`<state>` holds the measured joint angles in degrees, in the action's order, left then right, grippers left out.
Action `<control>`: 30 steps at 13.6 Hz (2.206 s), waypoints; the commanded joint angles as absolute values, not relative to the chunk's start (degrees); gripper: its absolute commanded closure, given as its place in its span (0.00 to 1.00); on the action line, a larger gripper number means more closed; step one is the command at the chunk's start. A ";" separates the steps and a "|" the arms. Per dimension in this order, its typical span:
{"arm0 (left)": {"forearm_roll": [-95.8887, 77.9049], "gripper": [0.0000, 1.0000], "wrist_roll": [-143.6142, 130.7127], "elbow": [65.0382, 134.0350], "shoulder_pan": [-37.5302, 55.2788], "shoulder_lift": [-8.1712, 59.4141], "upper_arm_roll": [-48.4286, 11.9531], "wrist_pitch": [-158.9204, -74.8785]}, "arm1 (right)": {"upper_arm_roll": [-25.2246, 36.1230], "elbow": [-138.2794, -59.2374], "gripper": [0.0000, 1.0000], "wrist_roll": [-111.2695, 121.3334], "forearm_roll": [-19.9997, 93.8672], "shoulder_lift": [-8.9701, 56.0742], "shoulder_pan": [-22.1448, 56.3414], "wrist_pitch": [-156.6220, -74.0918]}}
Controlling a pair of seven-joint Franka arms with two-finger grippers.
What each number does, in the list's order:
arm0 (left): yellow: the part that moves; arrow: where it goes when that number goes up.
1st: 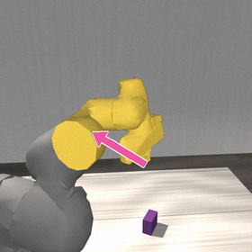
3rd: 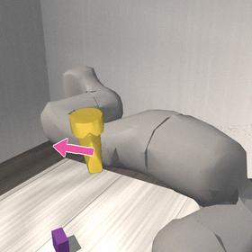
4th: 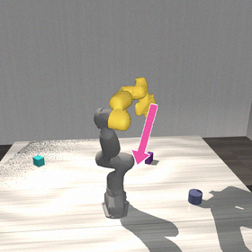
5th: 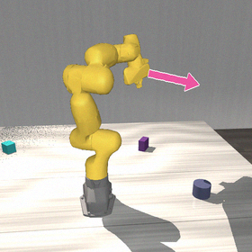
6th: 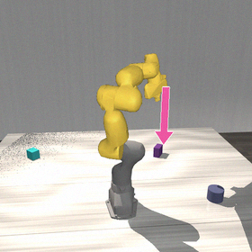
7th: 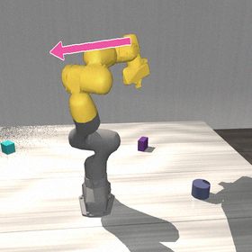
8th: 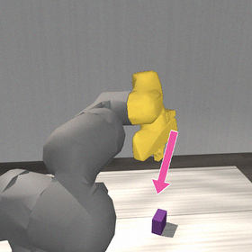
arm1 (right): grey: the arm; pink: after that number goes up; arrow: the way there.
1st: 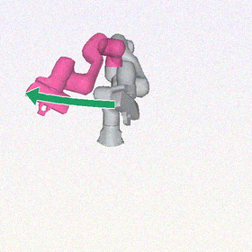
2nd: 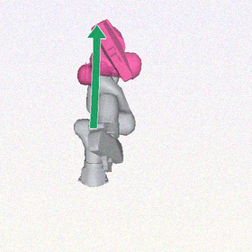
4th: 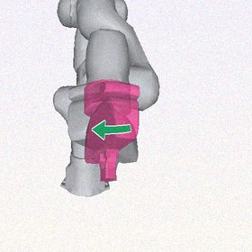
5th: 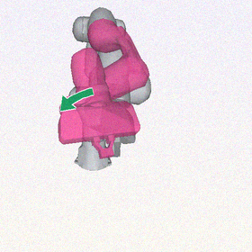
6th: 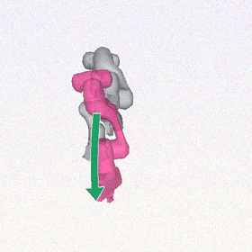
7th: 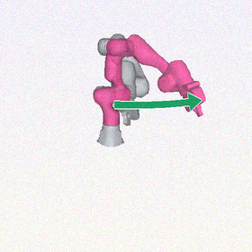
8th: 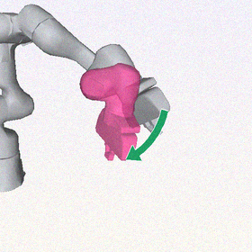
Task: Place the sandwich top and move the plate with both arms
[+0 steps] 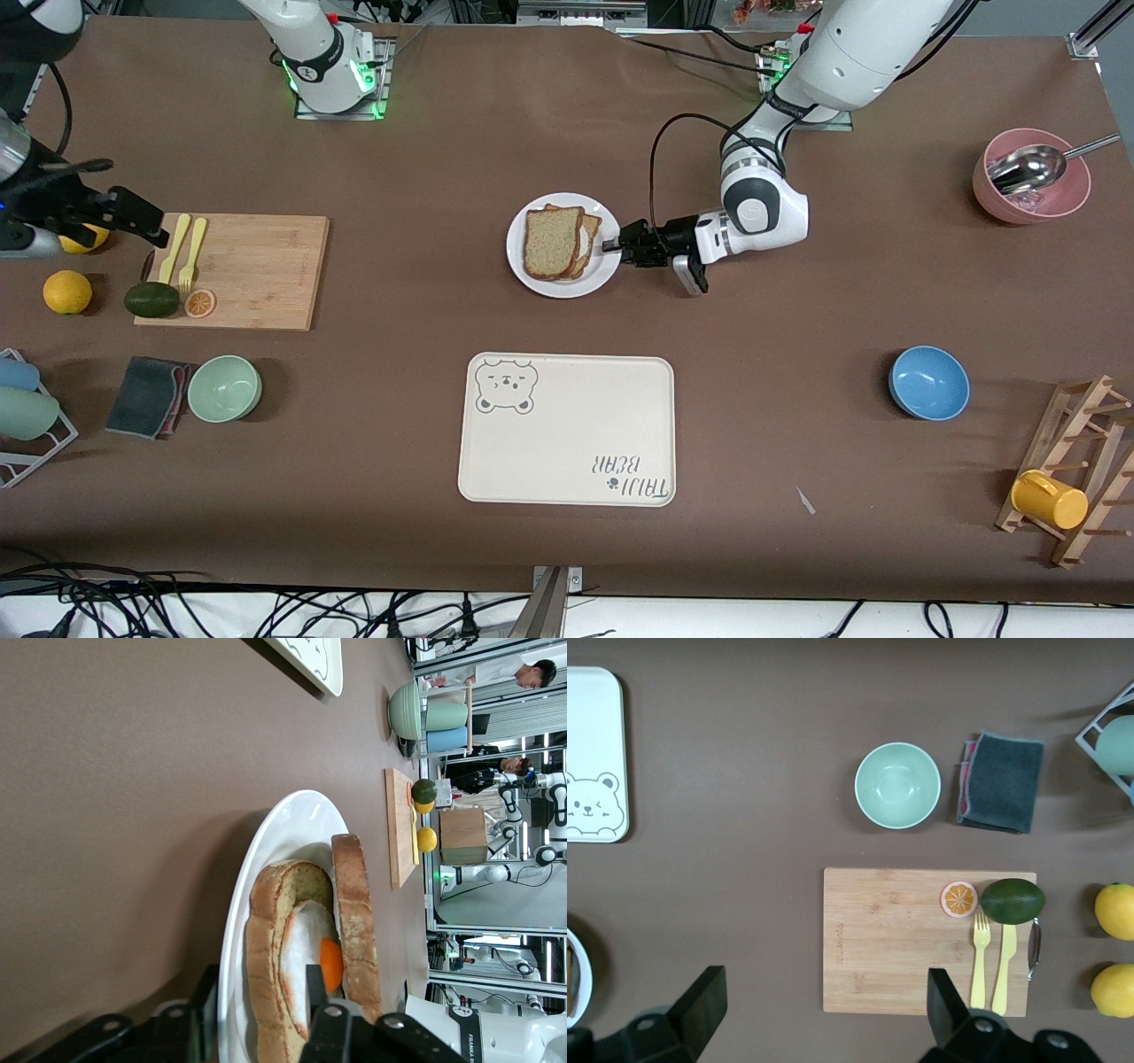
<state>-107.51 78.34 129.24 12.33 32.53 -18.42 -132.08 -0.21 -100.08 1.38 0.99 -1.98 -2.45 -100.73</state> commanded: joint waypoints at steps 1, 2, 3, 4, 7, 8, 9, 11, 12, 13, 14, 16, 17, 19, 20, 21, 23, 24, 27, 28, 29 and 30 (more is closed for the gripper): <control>-110.48 0.62 81.12 128.76 12.83 33.22 -18.46 -132.45 | 2.53 -102.30 0.00 0.88 1.84 -3.87 -2.29 -98.97; -110.48 0.65 81.12 128.67 12.92 33.31 -18.54 -132.36 | 2.72 -102.30 0.00 0.97 1.93 -3.78 -2.29 -98.79; -110.48 0.65 81.12 128.67 12.92 33.31 -18.46 -132.45 | 2.72 -102.22 0.00 0.79 1.85 -3.78 -2.02 -98.70; -110.48 0.65 81.12 128.67 12.92 33.31 -18.54 -132.45 | 2.64 -102.22 0.00 0.70 1.85 -3.61 -1.76 -98.61; -110.39 0.83 81.12 128.67 12.92 33.31 -18.46 -132.45 | 2.37 -101.25 0.00 0.35 1.85 -2.82 -1.41 -97.39; -110.39 0.87 81.12 128.67 12.92 33.22 -18.46 -132.36 | 2.29 -100.99 0.00 0.35 1.85 -2.73 -1.41 -97.56; -110.39 0.88 81.12 128.67 12.92 33.22 -18.54 -132.36 | 2.29 -100.12 0.00 0.35 1.76 -2.46 -1.41 -97.47; -110.39 0.93 81.12 128.67 12.92 33.22 -18.46 -132.36 | 2.29 -99.84 0.00 0.26 1.93 -2.55 -1.41 -97.38; -110.39 0.96 81.12 128.67 12.92 33.22 -18.54 -132.36 | 2.29 -99.93 0.00 0.26 2.54 -2.37 -1.41 -97.47; -110.39 0.98 81.12 128.67 12.83 33.22 -18.54 -132.36 | 2.11 -99.76 0.00 0.35 3.42 -2.29 -1.23 -97.82; -110.39 0.99 81.12 128.67 12.83 33.14 -18.54 -132.36 | 1.67 -99.67 0.00 0.44 3.25 -2.29 -1.14 -98.00; -110.39 1.00 80.17 128.58 12.74 32.78 -18.54 -132.28 | 1.58 -99.67 0.00 0.44 3.43 -2.37 -1.14 -97.47; -110.39 1.00 79.72 128.50 12.66 32.52 -18.54 -132.28 | 1.58 -99.75 0.00 0.44 3.43 -2.37 -1.14 -97.38; -110.04 1.00 78.14 128.41 12.04 31.03 -18.54 -132.28 | 1.67 -99.75 0.00 0.44 3.43 -2.37 -1.14 -97.47; -109.52 1.00 76.22 128.41 11.95 29.81 -18.46 -132.28 | 1.67 -99.67 0.00 0.44 3.43 -2.37 -1.14 -97.47; -109.08 1.00 73.42 128.32 11.95 28.23 -18.28 -132.28 | 1.67 -99.67 0.00 0.44 3.43 -2.37 -1.14 -97.47; -105.57 1.00 66.75 125.97 11.69 27.25 -17.58 -132.63 | 1.67 -99.67 0.00 0.44 3.34 -2.29 -1.14 -97.47; -103.21 1.00 63.32 124.12 11.25 27.42 -17.32 -132.71 | 1.67 -99.67 0.00 0.44 3.34 -2.29 -1.14 -97.47; -101.07 1.00 60.91 119.37 10.73 27.86 -15.03 -132.71 | 1.58 -99.67 0.00 0.44 3.34 -2.29 -1.14 -97.47; -101.07 1.00 60.82 118.22 10.29 27.86 -14.51 -132.71 | 1.67 -99.67 0.00 0.44 3.34 -2.29 -1.14 -97.47; -101.07 1.00 60.82 116.47 9.67 28.30 -14.24 -132.71 | 1.58 -99.67 0.00 0.44 3.34 -2.29 -1.14 -97.47; -101.07 1.00 60.73 114.02 9.32 29.69 -14.06 -132.71 | 1.58 -99.67 0.00 0.44 3.34 -2.29 -1.06 -97.47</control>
<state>-102.51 62.47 118.11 10.21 28.31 -14.03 -132.94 1.52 -100.85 1.00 2.51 -2.61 -1.31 -98.32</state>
